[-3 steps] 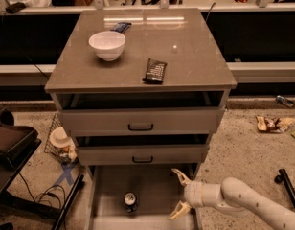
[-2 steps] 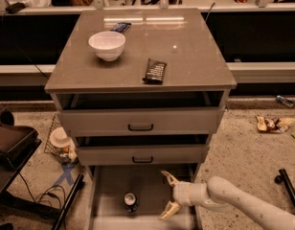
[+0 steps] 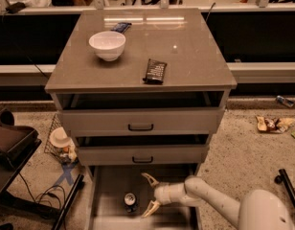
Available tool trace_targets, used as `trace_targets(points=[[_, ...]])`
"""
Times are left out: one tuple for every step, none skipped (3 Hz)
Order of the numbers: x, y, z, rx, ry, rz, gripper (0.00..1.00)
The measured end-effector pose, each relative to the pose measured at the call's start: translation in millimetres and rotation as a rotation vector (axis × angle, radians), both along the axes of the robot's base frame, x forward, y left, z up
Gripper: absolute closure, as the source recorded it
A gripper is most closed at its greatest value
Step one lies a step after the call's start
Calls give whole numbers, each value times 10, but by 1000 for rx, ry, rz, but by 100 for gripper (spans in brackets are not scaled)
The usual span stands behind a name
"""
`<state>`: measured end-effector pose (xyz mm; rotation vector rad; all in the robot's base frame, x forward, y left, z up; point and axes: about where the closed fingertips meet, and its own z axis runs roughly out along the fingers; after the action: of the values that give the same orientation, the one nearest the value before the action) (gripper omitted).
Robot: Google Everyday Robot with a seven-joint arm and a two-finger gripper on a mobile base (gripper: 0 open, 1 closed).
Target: Pick pepsi can from bottom drawer and place on counter
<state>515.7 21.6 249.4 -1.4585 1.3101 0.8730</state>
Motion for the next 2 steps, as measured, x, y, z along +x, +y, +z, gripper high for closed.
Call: trace_targets(points=[[91, 228, -252, 48, -14, 32, 0], [101, 402, -411, 64, -5, 63, 0]])
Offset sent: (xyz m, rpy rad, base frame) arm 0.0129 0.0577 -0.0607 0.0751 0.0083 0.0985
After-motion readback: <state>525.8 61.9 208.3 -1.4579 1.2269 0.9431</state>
